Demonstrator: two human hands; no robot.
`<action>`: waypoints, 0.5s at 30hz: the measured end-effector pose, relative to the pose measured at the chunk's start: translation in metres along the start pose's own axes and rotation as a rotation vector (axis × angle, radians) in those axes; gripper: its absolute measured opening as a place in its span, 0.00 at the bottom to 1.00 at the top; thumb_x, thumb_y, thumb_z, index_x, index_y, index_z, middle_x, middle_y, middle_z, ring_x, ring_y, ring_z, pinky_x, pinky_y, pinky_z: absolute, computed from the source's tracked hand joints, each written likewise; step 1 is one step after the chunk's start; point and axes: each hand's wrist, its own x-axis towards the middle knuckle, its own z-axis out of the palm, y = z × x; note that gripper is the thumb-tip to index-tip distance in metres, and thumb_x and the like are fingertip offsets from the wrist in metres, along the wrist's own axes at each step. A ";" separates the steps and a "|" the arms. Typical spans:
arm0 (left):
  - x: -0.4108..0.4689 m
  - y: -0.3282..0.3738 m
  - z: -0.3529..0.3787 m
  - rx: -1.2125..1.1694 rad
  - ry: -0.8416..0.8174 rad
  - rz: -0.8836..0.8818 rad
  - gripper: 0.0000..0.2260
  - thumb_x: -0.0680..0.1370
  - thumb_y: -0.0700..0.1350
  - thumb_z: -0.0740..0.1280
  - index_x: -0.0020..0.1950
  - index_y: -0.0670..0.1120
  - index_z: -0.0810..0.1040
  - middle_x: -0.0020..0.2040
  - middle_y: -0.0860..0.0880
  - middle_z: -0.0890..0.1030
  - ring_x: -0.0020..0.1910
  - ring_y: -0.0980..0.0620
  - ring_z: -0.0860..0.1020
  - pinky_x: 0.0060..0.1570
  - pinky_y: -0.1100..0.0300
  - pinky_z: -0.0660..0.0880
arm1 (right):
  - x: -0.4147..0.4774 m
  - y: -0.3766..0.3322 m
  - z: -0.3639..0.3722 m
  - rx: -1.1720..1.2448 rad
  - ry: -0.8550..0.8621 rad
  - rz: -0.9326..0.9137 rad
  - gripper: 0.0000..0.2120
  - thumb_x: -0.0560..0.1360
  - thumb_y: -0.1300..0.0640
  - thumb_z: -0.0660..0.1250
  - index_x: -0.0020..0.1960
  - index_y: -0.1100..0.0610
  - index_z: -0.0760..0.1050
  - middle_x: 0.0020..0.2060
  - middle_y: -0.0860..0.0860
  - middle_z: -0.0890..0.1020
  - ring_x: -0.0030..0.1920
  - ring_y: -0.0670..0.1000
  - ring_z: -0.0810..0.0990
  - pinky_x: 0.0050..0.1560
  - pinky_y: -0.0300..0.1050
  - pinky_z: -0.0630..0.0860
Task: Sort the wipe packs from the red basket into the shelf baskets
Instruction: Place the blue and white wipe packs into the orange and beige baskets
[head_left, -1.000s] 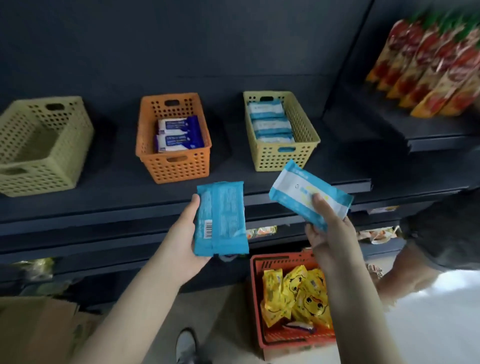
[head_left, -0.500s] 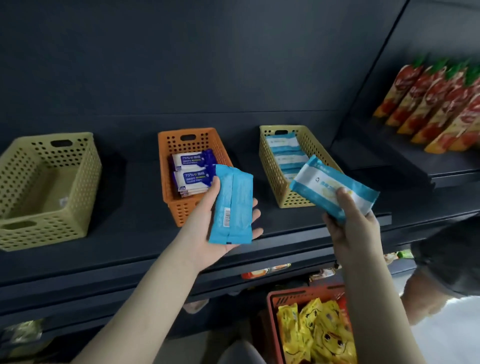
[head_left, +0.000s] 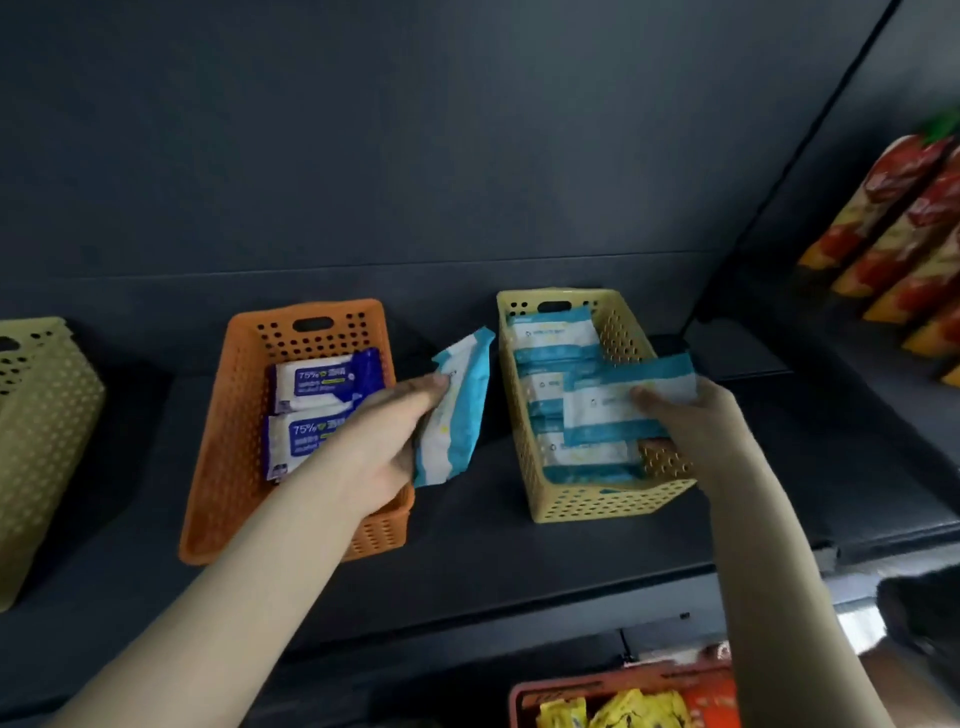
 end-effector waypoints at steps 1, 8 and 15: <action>0.007 0.001 0.001 -0.015 0.018 -0.006 0.12 0.79 0.45 0.66 0.62 0.44 0.78 0.49 0.46 0.85 0.45 0.53 0.83 0.38 0.59 0.78 | 0.008 0.002 0.002 -0.058 -0.056 0.002 0.09 0.73 0.62 0.72 0.52 0.54 0.78 0.47 0.53 0.85 0.43 0.50 0.85 0.37 0.44 0.81; 0.043 0.002 0.012 -0.099 0.063 0.037 0.13 0.80 0.41 0.64 0.64 0.42 0.76 0.50 0.45 0.83 0.48 0.50 0.82 0.44 0.53 0.79 | 0.023 0.004 0.014 -0.169 -0.397 0.181 0.13 0.73 0.63 0.72 0.54 0.51 0.76 0.50 0.50 0.84 0.48 0.51 0.85 0.43 0.48 0.83; 0.069 0.000 0.014 -0.137 0.079 0.037 0.05 0.80 0.41 0.64 0.54 0.47 0.77 0.49 0.47 0.83 0.50 0.50 0.82 0.43 0.52 0.78 | 0.027 0.006 0.008 -0.272 -0.431 0.108 0.10 0.73 0.60 0.73 0.52 0.50 0.76 0.46 0.48 0.86 0.45 0.49 0.85 0.46 0.47 0.80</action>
